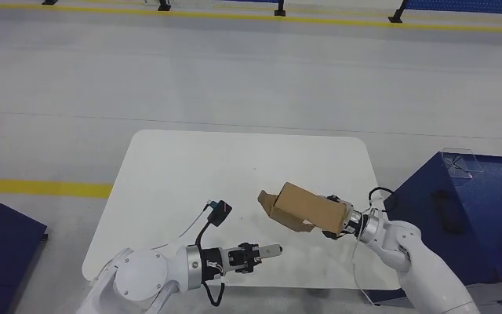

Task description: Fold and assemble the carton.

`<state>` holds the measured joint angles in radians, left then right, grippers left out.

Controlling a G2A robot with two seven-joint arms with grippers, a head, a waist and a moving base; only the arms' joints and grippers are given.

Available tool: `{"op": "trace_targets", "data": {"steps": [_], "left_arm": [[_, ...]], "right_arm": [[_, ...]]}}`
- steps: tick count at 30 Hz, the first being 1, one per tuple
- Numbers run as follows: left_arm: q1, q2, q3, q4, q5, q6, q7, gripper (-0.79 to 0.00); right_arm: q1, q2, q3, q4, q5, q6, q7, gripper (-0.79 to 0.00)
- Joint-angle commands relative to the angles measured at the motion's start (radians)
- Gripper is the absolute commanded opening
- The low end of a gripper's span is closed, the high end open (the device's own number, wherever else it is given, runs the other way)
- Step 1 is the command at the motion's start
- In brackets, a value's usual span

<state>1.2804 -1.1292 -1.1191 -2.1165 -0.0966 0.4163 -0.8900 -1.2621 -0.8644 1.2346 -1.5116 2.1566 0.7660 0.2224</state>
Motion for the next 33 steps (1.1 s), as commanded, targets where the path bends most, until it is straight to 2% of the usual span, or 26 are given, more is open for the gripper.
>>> {"op": "trace_targets", "data": {"steps": [1, 5, 9, 11, 12, 17, 23, 29, 33], "left_arm": [[0.006, 0.000, -0.011, -0.017, -0.012, -0.020, 0.021, 0.000], [0.039, 0.010, -0.111, -0.070, -0.035, -0.041, 0.049, 0.000], [0.088, 0.019, -0.225, -0.083, -0.117, -0.062, 0.054, 0.000], [0.105, 0.025, -0.253, -0.080, -0.113, -0.036, 0.041, 0.000], [0.106, 0.028, -0.253, -0.078, -0.094, -0.010, 0.023, 0.000], [0.048, 0.036, -0.167, -0.058, 0.026, 0.068, -0.034, 0.000], [-0.037, 0.030, -0.061, -0.021, 0.068, 0.094, -0.045, 0.000], [-0.071, 0.028, -0.040, -0.011, 0.041, 0.082, -0.047, 0.000], [-0.065, 0.031, -0.044, -0.027, 0.026, 0.068, -0.055, 0.000]], "right_arm": [[0.001, 0.000, 0.018, -0.009, 0.035, 0.087, 0.072, -0.785], [-0.009, -0.004, 0.055, 0.022, 0.009, 0.246, 0.299, -0.785], [-0.013, -0.002, 0.028, 0.025, -0.059, 0.246, 0.464, -0.785], [-0.014, 0.003, 0.019, 0.020, -0.126, 0.246, 0.548, -0.785], [-0.014, 0.006, 0.015, 0.013, -0.168, 0.246, 0.585, -0.785], [-0.038, 0.016, 0.022, -0.060, -0.224, 0.246, 0.586, -0.785], [-0.062, 0.025, 0.027, -0.102, -0.246, 0.246, 0.586, -0.785], [-0.064, 0.036, 0.009, -0.117, -0.256, 0.246, 0.586, -0.785], [-0.050, 0.045, -0.014, -0.107, -0.251, 0.246, 0.586, -0.785]]}}
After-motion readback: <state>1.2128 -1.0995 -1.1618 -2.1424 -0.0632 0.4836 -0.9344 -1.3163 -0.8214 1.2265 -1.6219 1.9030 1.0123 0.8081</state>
